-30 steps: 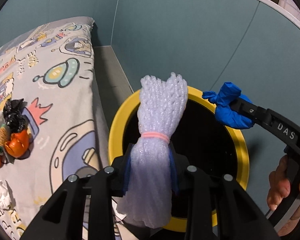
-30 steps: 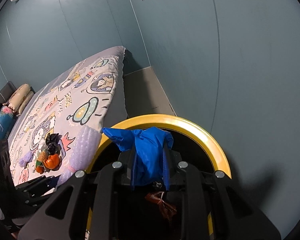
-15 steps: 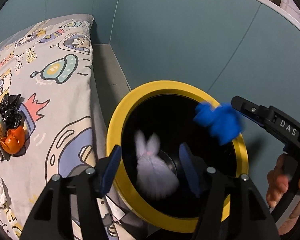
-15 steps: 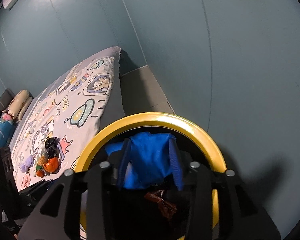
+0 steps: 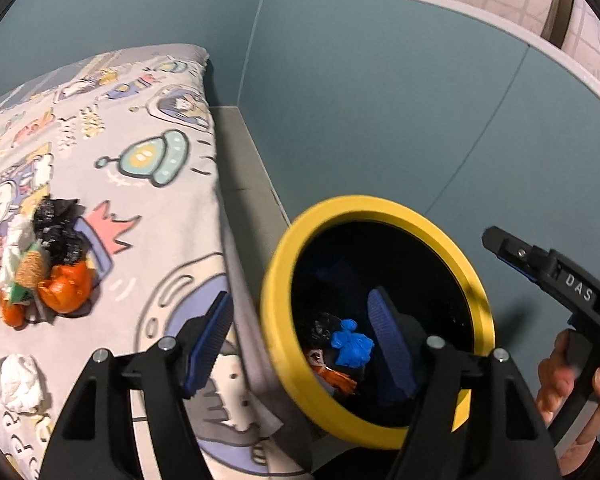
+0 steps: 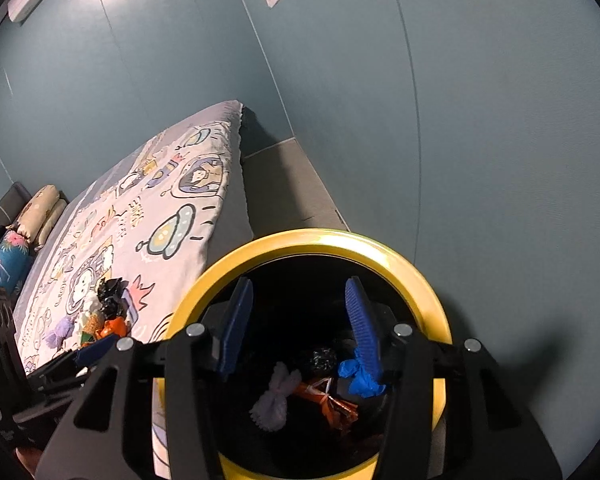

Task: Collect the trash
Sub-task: 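Move both tools back over the trash pile on the bed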

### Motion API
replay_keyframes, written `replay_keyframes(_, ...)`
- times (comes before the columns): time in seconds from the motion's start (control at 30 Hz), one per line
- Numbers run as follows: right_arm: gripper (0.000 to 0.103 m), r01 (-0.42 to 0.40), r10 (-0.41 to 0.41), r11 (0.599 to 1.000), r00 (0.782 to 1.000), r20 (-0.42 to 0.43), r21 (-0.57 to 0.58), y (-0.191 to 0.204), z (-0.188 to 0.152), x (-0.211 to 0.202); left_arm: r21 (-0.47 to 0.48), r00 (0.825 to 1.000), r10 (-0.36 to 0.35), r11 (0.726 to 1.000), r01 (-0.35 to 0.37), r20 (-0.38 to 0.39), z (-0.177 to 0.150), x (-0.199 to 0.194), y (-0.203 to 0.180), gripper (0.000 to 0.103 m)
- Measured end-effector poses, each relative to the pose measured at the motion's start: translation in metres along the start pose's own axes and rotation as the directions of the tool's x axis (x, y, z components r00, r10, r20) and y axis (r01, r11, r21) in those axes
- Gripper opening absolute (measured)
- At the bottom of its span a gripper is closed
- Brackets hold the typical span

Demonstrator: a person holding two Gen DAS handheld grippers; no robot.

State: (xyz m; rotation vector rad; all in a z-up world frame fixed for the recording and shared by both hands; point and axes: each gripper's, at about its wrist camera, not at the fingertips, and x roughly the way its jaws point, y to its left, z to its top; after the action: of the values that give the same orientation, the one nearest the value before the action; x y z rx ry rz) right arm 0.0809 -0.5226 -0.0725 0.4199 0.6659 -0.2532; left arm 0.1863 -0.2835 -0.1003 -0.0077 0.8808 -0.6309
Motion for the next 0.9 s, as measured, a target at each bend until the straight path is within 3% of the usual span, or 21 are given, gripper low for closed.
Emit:
replay_keyframes(0.4, 0.053, -0.056, 0.058, 0.995, 0.998, 0.026, -0.088, 0.052, 0.002, -0.023, -0.061, 0.992, 0.068, 0.996, -0.062, 0.104, 0.009, -0.06, 0.054, 0.075)
replay_keyframes(0.9, 0.059, -0.151, 0.161, 0.964, 0.987, 0.028, -0.218, 0.148, -0.002, -0.034, -0.194, 0.952, 0.22, 0.964, -0.179, 0.213, 0.011, -0.143, 0.152, 0.088)
